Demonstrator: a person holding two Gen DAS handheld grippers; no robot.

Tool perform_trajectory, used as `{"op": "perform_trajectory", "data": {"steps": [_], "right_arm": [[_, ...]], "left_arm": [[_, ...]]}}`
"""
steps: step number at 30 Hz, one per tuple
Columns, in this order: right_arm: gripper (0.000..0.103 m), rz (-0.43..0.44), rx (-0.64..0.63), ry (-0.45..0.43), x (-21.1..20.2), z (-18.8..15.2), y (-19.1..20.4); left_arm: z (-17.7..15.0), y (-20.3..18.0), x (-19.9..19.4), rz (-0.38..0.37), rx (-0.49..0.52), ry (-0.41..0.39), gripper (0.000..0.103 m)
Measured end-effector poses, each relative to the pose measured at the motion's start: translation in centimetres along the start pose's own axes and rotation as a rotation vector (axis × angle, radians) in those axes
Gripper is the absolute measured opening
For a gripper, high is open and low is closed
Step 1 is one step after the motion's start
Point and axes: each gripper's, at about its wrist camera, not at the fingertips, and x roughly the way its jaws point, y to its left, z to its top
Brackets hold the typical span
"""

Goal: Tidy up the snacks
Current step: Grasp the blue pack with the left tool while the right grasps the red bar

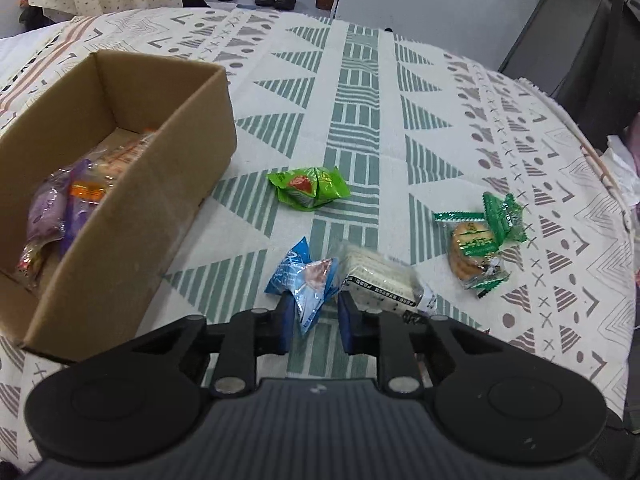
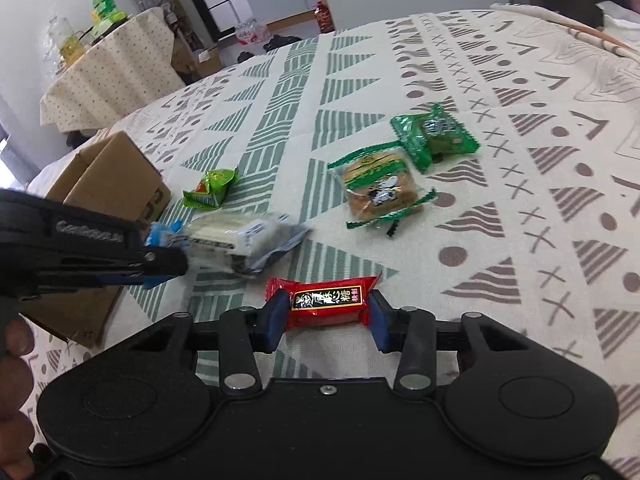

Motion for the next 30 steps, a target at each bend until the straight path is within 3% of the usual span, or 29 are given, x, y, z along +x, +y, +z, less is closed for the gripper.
{"op": "perform_trajectory", "data": {"steps": [2, 9, 16, 19, 25, 30], "right_arm": [[0.041, -0.003, 0.014, -0.018, -0.6, 0.1, -0.1], [0.041, -0.01, 0.015, -0.088, -2.9, 0.4, 0.5], [0.041, 0.0, 0.011, -0.128, -4.3, 0.8, 1.2], [0.041, 0.002, 0.013, -0.123, -4.3, 0.7, 1.4], [0.041, -0.012, 0.031, -0.105, -4.0, 0.3, 0.8], [0.041, -0.014, 0.067, -0.091, -4.4, -0.1, 0.2]], "left_arm": [[0.0, 0.1, -0.7, -0.008, 0.002, -0.016, 0.013], [0.0, 0.6, -2.8, -0.06, -0.008, -0.06, 0.0], [0.3, 1.6, -4.3, -0.077, -0.026, -0.087, 0.0], [0.3, 1.7, -3.6, -0.078, 0.011, -0.024, 0.0], [-1.3, 2.1, -1.1, -0.052, -0.003, 0.11, 0.008], [-3.3, 2.2, -0.3, -0.015, -0.041, 0.155, 0.041]]}}
